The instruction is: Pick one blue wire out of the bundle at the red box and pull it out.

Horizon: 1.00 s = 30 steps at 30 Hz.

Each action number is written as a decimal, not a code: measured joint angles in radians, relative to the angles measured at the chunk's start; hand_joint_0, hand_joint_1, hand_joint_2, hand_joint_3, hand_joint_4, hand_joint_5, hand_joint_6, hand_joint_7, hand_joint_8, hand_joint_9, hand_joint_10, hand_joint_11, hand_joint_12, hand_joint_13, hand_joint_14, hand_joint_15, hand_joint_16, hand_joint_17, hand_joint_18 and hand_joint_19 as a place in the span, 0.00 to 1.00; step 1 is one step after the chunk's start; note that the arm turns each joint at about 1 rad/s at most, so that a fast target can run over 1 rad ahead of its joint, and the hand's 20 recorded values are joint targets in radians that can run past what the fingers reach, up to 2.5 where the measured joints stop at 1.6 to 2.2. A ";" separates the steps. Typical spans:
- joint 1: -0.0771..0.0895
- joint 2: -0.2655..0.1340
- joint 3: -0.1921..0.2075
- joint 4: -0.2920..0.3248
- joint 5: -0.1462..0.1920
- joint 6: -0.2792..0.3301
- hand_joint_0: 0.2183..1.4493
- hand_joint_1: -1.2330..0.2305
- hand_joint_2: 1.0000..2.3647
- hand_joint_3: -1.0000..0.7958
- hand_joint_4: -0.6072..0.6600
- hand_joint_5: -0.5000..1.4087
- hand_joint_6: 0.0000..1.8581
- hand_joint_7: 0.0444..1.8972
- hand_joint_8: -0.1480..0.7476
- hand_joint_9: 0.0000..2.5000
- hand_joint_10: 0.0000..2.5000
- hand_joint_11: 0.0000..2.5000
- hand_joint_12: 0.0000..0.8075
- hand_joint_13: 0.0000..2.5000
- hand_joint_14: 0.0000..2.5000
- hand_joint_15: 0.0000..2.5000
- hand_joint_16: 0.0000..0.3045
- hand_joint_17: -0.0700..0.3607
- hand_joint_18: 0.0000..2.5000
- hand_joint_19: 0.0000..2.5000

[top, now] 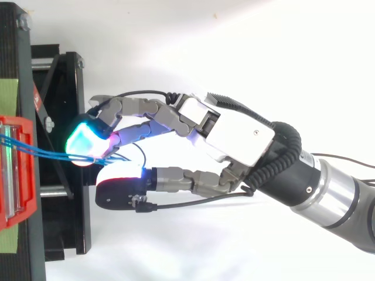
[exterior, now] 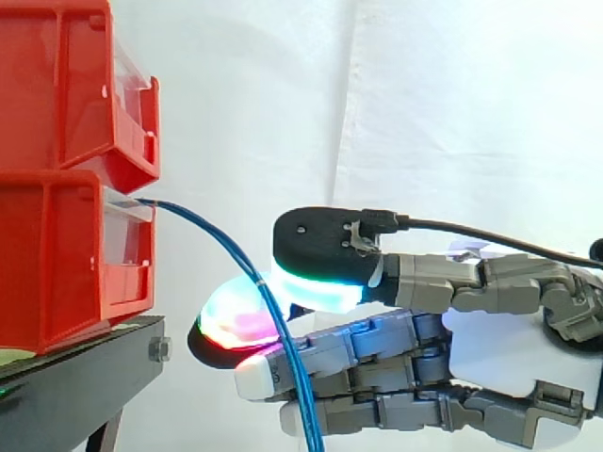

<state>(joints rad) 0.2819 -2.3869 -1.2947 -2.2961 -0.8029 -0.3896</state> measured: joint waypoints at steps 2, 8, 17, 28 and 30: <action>0.000 0.000 0.000 0.000 0.000 0.000 0.32 0.36 0.01 0.46 0.68 0.18 0.43 0.40 0.49 0.30 0.01 0.18 0.47 0.13 0.00 0.07 0.19 0.47 0.11 0.17; -0.001 0.000 0.000 0.000 -0.001 0.001 0.31 0.38 0.01 0.39 0.69 0.18 0.44 0.39 0.49 0.31 0.01 0.18 0.48 0.14 0.00 0.08 0.19 0.47 0.12 0.18; -0.002 0.000 0.000 0.005 -0.001 -0.003 0.26 0.38 0.00 0.28 0.69 0.20 0.41 0.44 0.51 0.33 0.01 0.18 0.50 0.15 0.00 0.08 0.20 0.47 0.13 0.18; 0.003 -0.001 0.000 0.009 0.032 -0.084 0.26 0.34 0.00 0.28 0.69 0.20 0.41 0.46 0.51 0.35 0.01 0.19 0.50 0.17 0.00 0.09 0.19 0.47 0.15 0.19; 0.004 -0.004 0.001 0.011 0.045 -0.091 0.26 0.33 0.00 0.28 0.69 0.20 0.41 0.46 0.50 0.35 0.01 0.19 0.50 0.17 0.00 0.09 0.19 0.47 0.15 0.19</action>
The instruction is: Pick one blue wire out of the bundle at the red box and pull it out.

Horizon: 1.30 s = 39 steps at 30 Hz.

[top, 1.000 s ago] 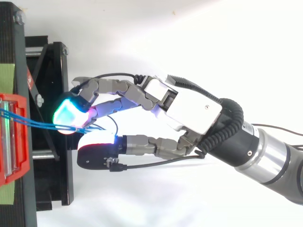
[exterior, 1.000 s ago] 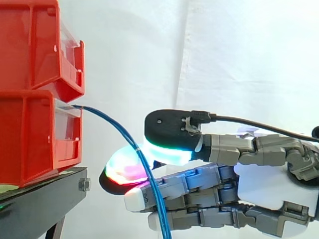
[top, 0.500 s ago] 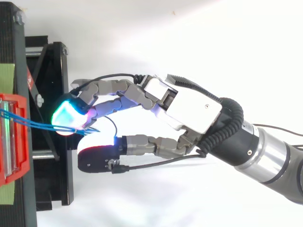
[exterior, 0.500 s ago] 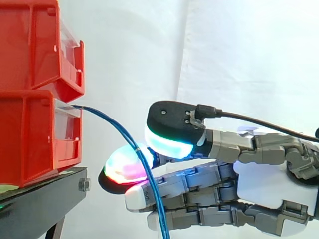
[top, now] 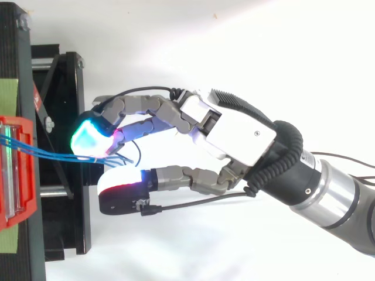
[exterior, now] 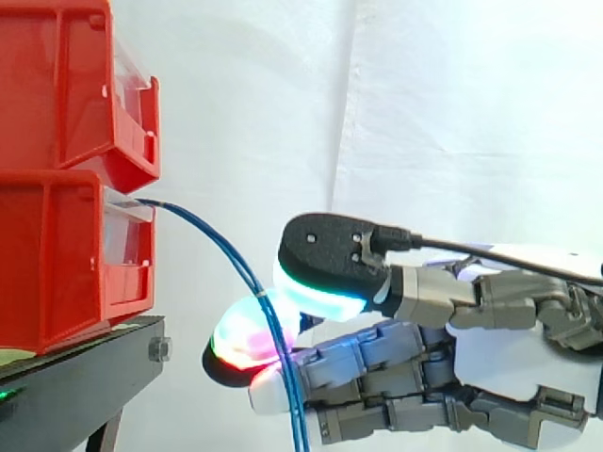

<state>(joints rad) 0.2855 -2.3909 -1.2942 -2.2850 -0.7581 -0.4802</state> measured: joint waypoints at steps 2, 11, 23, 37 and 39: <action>0.001 -0.006 0.002 0.004 0.007 -0.002 0.27 0.34 0.00 0.28 0.69 0.20 0.41 0.46 0.51 0.35 0.01 0.19 0.49 0.17 0.00 0.09 0.19 0.46 0.15 0.19; -0.004 -0.024 0.007 0.033 0.018 0.019 0.29 0.33 0.01 0.33 0.67 0.20 0.42 0.46 0.50 0.35 0.01 0.19 0.49 0.18 0.00 0.10 0.19 0.46 0.15 0.19; -0.004 -0.025 0.013 0.055 0.021 -0.020 0.29 0.33 0.00 0.32 0.68 0.20 0.43 0.45 0.50 0.36 0.01 0.19 0.49 0.18 0.00 0.10 0.19 0.46 0.15 0.20; 0.010 -0.026 0.015 0.108 0.034 -0.087 0.29 0.34 0.00 0.32 0.68 0.20 0.42 0.44 0.50 0.36 0.01 0.19 0.49 0.19 0.00 0.10 0.19 0.46 0.16 0.20; 0.011 -0.029 0.015 0.111 0.035 -0.089 0.29 0.34 0.00 0.32 0.68 0.20 0.42 0.45 0.50 0.36 0.01 0.19 0.49 0.19 0.00 0.10 0.19 0.46 0.16 0.20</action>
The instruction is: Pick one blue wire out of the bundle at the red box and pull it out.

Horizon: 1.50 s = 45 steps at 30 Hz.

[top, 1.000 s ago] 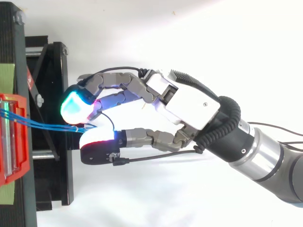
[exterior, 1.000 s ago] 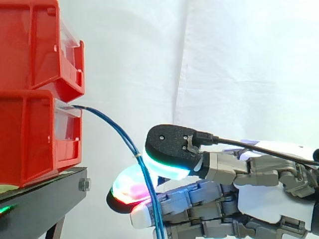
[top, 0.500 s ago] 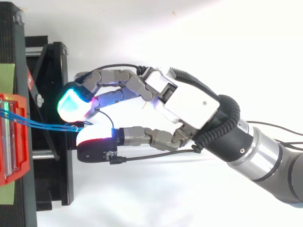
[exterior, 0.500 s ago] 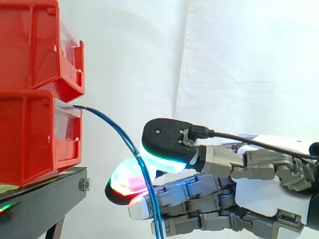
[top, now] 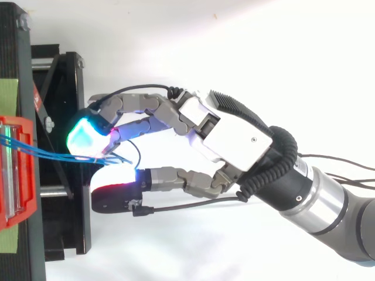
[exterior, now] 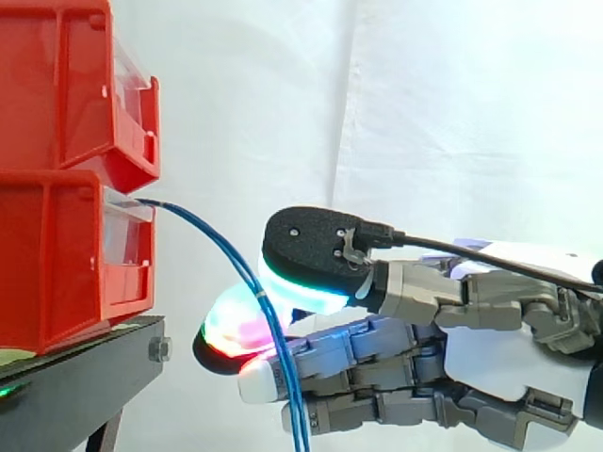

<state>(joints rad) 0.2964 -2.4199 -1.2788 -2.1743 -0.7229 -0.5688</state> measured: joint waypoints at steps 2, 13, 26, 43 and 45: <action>0.001 -0.003 0.000 0.003 0.002 0.000 0.29 0.34 0.00 0.32 0.67 0.20 0.42 0.45 0.50 0.36 0.01 0.20 0.49 0.19 0.00 0.10 0.19 0.46 0.16 0.20; 0.001 -0.004 0.001 0.014 0.004 -0.001 0.30 0.34 0.01 0.41 0.65 0.19 0.46 0.44 0.50 0.36 0.01 0.20 0.49 0.19 0.00 0.10 0.18 0.46 0.16 0.20; 0.001 -0.004 0.001 0.020 0.004 -0.007 0.28 0.35 0.01 0.33 0.68 0.19 0.43 0.42 0.50 0.36 0.01 0.20 0.49 0.19 0.01 0.11 0.19 0.46 0.16 0.21; -0.004 -0.039 0.020 0.062 0.003 -0.020 0.29 0.36 0.01 0.34 0.67 0.20 0.43 0.44 0.50 0.36 0.01 0.20 0.50 0.20 0.00 0.11 0.19 0.46 0.17 0.21; -0.006 -0.041 0.023 0.058 0.002 -0.006 0.29 0.37 0.01 0.36 0.67 0.20 0.43 0.44 0.50 0.36 0.01 0.20 0.49 0.20 0.00 0.11 0.19 0.46 0.17 0.21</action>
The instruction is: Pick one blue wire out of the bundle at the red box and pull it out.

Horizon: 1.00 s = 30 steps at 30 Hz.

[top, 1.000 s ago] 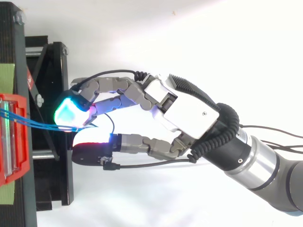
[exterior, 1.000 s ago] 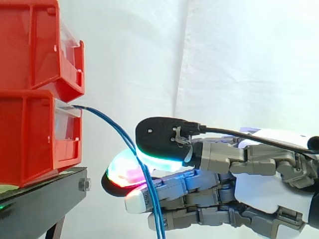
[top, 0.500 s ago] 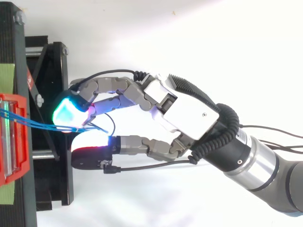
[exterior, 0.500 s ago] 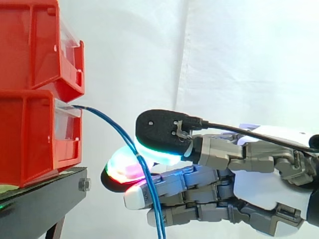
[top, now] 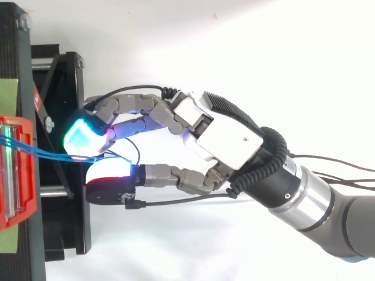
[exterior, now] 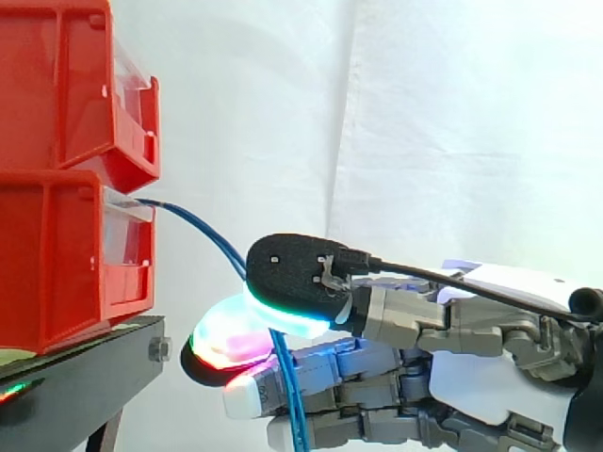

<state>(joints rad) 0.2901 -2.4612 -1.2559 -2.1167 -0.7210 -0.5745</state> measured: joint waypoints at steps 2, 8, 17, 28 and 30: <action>-0.001 -0.001 0.001 -0.001 -0.001 0.006 0.29 0.41 0.01 0.36 0.66 0.20 0.43 0.44 0.50 0.36 0.01 0.20 0.49 0.20 0.00 0.11 0.19 0.46 0.16 0.21; -0.002 -0.002 0.002 0.001 -0.004 0.013 0.28 0.46 0.01 0.36 0.67 0.21 0.37 0.53 0.50 0.37 0.01 0.18 0.49 0.20 0.00 0.11 0.19 0.47 0.17 0.21; -0.003 -0.001 0.003 0.010 -0.054 0.035 0.30 0.43 0.01 0.39 0.65 0.21 0.36 0.55 0.50 0.37 0.01 0.19 0.49 0.21 0.00 0.11 0.19 0.46 0.17 0.21; -0.005 -0.002 0.003 0.012 -0.110 0.041 0.30 0.35 0.01 0.40 0.66 0.20 0.42 0.46 0.50 0.36 0.01 0.20 0.49 0.21 0.00 0.12 0.19 0.46 0.17 0.21; -0.005 -0.002 0.003 0.012 -0.110 0.041 0.30 0.35 0.01 0.41 0.65 0.19 0.44 0.44 0.50 0.36 0.01 0.20 0.49 0.21 0.01 0.12 0.19 0.46 0.17 0.21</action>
<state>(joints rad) 0.2854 -2.4629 -1.2533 -2.1046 -0.8315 -0.5339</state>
